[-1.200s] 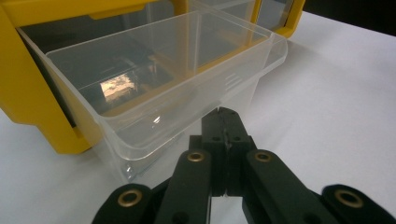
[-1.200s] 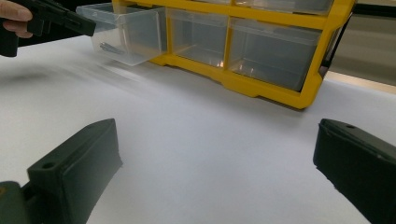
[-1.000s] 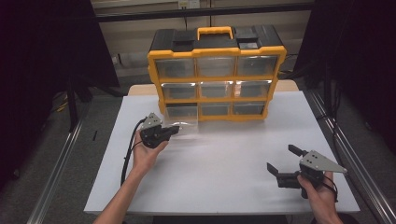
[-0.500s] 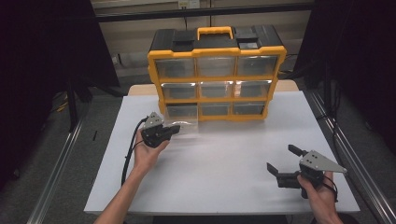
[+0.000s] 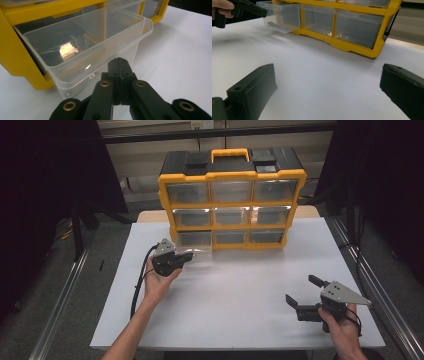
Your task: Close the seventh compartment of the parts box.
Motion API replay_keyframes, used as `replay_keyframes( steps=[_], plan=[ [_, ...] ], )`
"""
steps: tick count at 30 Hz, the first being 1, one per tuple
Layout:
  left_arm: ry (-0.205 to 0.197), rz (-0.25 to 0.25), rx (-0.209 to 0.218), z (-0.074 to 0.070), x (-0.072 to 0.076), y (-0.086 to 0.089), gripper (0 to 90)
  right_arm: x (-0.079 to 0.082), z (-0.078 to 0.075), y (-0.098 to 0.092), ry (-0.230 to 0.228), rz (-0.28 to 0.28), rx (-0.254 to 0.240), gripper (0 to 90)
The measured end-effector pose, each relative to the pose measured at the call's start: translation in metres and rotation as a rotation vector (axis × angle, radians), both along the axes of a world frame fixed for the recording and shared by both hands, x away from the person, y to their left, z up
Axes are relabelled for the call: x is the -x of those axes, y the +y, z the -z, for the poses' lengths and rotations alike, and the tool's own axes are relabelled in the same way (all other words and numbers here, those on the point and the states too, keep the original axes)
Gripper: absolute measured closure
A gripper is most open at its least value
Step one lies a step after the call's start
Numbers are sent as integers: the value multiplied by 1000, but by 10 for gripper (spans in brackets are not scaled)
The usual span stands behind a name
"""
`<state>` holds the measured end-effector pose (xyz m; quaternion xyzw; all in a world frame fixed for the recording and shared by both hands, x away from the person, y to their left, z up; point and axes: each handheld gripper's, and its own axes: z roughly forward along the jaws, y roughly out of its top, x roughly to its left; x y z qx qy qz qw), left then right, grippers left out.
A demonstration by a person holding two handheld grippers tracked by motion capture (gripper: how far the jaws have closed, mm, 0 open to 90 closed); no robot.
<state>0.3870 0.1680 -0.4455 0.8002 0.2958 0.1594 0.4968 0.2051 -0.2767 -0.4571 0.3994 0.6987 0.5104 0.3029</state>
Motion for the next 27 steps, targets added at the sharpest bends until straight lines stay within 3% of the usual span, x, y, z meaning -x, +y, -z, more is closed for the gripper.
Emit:
replay_keyframes(
  steps=[18,19,27],
  plan=[
    [-10,-19,-42,0,-6,-4,900,0,0,0,0,-1,1,3],
    [-7,-8,-24,2,-7,-5,900,0,0,0,0,-1,1,3],
    [-12,-18,-30,1,-8,-6,900,0,0,0,0,0,1,3]
  ],
)
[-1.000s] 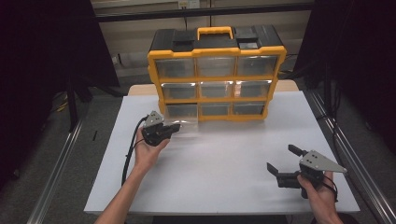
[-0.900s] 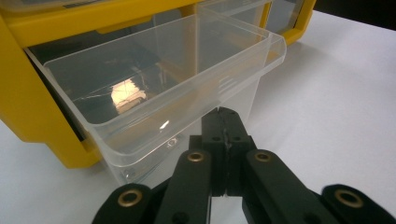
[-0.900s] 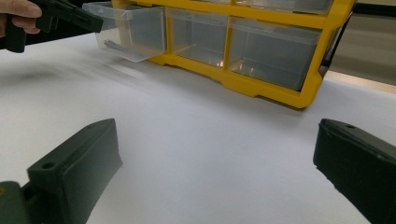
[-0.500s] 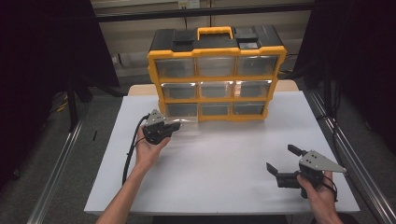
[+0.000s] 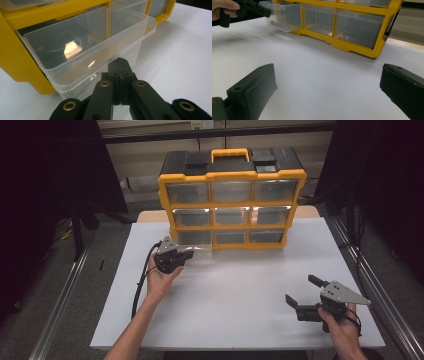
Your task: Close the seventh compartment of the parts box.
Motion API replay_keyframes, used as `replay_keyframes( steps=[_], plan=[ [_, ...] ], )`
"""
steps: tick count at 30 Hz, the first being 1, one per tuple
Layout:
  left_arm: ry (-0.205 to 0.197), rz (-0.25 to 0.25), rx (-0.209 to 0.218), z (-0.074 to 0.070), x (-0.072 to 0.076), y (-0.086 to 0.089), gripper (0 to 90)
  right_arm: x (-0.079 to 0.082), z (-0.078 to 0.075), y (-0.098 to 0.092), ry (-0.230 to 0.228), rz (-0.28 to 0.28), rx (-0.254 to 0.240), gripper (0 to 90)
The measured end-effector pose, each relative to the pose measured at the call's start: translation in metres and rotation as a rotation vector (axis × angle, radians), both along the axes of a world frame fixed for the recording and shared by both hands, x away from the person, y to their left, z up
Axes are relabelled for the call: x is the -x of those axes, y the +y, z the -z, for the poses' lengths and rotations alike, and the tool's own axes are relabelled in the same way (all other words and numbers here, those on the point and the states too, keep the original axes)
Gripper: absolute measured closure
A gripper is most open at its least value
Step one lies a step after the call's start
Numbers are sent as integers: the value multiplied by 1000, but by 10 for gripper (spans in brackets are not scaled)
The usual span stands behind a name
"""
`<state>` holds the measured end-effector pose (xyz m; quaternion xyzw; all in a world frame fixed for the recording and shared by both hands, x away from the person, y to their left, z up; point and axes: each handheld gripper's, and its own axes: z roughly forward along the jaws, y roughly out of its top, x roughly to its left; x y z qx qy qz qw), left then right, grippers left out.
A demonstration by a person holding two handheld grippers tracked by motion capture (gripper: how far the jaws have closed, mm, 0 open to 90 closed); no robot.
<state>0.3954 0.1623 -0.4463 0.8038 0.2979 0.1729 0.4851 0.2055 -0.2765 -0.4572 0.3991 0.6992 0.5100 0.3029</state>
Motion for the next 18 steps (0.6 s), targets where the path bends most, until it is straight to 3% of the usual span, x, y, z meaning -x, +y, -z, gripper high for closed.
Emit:
replay_keyframes(
  steps=[9,12,18],
  plan=[
    [-4,-10,1,0,-4,-3,900,0,0,0,1,-2,-1,2],
    [-2,-20,-15,-1,-4,-3,900,0,0,0,-1,-1,-4,2],
    [2,-20,3,1,-7,-2,900,0,0,1,5,0,-4,2]
  ],
)
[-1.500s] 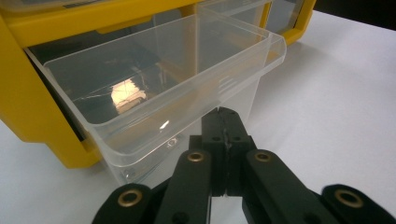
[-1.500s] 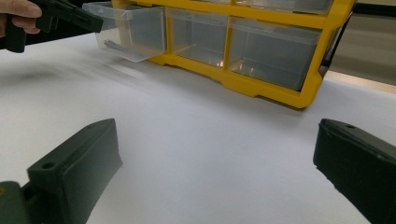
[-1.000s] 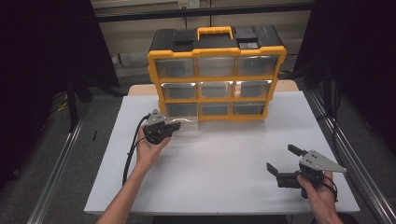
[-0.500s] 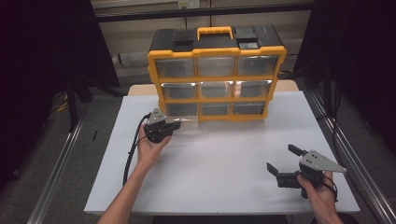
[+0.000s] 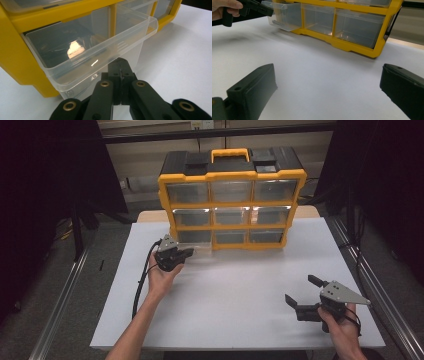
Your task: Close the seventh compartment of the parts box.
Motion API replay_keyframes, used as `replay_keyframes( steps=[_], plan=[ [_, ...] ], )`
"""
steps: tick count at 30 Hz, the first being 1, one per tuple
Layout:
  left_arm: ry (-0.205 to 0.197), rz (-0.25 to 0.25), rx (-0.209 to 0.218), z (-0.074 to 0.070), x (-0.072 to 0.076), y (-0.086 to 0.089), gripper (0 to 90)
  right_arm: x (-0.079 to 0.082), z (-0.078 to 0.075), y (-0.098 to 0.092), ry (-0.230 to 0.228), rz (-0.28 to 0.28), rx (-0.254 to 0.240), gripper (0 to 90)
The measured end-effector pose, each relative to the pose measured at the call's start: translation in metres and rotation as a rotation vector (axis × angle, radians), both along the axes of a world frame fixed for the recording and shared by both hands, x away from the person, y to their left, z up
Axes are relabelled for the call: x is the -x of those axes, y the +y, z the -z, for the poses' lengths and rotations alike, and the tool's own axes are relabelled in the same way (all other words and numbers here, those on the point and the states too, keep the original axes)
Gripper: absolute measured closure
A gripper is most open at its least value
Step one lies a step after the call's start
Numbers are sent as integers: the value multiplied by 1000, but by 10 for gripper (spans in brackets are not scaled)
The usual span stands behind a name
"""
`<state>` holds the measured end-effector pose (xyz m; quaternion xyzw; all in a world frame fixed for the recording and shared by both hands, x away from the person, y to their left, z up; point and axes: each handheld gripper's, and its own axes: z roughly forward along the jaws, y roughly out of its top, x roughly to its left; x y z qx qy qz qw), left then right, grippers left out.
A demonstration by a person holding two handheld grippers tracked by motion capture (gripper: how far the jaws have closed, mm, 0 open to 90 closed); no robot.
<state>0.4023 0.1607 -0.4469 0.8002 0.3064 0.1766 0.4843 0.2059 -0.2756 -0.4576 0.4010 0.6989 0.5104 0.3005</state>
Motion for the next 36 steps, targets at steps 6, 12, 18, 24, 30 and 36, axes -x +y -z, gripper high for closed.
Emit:
replay_keyframes(
  steps=[6,12,18,24,30,36],
  plan=[
    [5,-9,-14,-1,0,-1,900,0,0,0,-1,-2,0,2],
    [-2,-11,0,0,-6,-3,900,0,0,0,-3,-1,1,2],
    [7,-21,-11,0,-7,-4,900,0,0,-1,-4,-1,-1,2],
    [1,-13,13,2,-8,-5,900,0,0,-1,-1,-1,2,2],
    [-4,-14,4,2,-10,-6,900,0,0,-1,-4,-5,1,2],
    [-2,-17,7,2,-11,-8,900,0,0,-1,-1,-3,2,2]
  ],
)
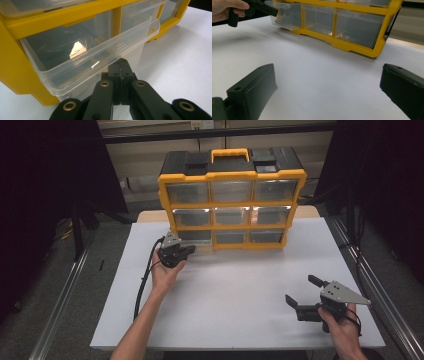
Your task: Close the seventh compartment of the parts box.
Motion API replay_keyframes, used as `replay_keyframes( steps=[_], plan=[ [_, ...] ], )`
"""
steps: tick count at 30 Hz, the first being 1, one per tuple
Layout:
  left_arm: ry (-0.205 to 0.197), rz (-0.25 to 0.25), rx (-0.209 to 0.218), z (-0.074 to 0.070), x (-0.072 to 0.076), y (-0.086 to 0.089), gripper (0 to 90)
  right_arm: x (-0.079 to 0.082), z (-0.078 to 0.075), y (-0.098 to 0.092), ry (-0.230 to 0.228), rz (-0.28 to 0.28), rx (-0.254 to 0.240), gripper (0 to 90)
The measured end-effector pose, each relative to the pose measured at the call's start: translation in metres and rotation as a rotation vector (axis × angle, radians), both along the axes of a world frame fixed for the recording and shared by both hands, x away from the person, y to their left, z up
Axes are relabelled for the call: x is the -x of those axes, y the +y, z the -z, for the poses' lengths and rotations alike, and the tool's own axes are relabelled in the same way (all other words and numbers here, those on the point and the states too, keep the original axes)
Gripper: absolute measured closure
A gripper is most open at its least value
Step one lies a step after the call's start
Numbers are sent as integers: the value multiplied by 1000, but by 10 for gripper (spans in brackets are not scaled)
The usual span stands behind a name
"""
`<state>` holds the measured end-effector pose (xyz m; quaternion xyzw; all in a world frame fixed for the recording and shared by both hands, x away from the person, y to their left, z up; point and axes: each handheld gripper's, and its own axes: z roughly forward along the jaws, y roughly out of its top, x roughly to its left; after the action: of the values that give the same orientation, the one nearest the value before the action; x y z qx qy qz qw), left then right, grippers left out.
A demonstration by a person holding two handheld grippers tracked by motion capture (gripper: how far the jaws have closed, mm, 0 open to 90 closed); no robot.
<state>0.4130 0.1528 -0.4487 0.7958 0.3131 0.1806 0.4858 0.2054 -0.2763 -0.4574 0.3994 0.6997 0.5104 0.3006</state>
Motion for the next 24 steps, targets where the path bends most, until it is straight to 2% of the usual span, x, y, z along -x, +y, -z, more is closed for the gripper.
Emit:
replay_keyframes(
  steps=[5,6,16,24],
  plan=[
    [0,-10,-19,0,-1,1,900,0,0,0,-2,-3,-1,2],
    [2,-13,-1,1,-2,2,900,0,0,0,-3,0,1,2],
    [-11,-5,-4,1,-4,1,900,0,0,0,0,1,1,2],
    [-10,-21,-3,2,-5,-1,900,0,0,0,0,1,-1,2]
  ],
)
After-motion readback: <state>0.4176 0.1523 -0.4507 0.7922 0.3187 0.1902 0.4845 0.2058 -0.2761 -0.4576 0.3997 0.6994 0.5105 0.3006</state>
